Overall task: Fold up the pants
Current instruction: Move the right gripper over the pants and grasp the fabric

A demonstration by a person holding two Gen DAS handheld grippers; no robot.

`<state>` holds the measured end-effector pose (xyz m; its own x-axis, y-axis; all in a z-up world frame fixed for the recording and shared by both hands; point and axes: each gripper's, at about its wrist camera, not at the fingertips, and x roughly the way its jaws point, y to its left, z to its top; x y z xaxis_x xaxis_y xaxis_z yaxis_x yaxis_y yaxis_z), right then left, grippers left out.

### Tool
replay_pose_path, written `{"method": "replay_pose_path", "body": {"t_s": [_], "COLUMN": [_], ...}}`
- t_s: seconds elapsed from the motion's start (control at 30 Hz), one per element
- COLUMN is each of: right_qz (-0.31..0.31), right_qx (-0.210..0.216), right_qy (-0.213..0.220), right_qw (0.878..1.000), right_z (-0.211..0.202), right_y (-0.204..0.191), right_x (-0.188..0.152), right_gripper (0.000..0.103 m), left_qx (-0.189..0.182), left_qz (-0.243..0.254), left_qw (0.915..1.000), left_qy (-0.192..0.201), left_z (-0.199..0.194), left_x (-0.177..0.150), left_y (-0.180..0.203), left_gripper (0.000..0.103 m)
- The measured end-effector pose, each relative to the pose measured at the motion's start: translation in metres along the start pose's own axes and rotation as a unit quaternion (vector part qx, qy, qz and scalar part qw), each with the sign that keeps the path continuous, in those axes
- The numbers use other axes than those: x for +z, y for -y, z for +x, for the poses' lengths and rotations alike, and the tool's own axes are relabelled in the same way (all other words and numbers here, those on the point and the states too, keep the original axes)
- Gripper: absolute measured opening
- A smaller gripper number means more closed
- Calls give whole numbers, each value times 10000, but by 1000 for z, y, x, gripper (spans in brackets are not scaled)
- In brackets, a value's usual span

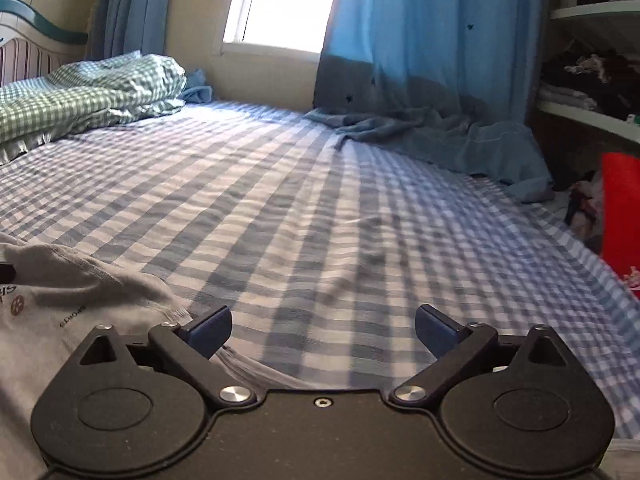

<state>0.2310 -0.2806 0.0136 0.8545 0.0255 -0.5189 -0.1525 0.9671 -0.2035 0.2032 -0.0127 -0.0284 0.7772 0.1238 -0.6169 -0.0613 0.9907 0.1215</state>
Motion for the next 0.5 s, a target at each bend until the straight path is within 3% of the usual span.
{"method": "replay_pose_path", "body": {"t_s": [0.13, 0.2, 0.33, 0.5], "right_qz": [308, 314, 275, 823], "right_qx": [138, 15, -534, -1253], "right_qy": [195, 255, 211, 108], "right_qw": [9992, 9992, 9980, 9886], "right_z": [-60, -82, -104, -123], "right_y": [31, 40, 70, 138], "right_x": [-41, -66, -111, -154], "right_gripper": [102, 102, 102, 102], "left_qx": [-359, -654, -1265, -1841], "left_qz": [-39, 57, 302, 721], "left_qw": [9993, 9977, 9913, 9802], "left_qy": [129, 175, 205, 104], "left_z": [-17, -26, -38, -44], "left_x": [6, 9, 9, 0], "left_y": [24, 47, 101, 173], "left_gripper": [95, 97, 100, 100]}}
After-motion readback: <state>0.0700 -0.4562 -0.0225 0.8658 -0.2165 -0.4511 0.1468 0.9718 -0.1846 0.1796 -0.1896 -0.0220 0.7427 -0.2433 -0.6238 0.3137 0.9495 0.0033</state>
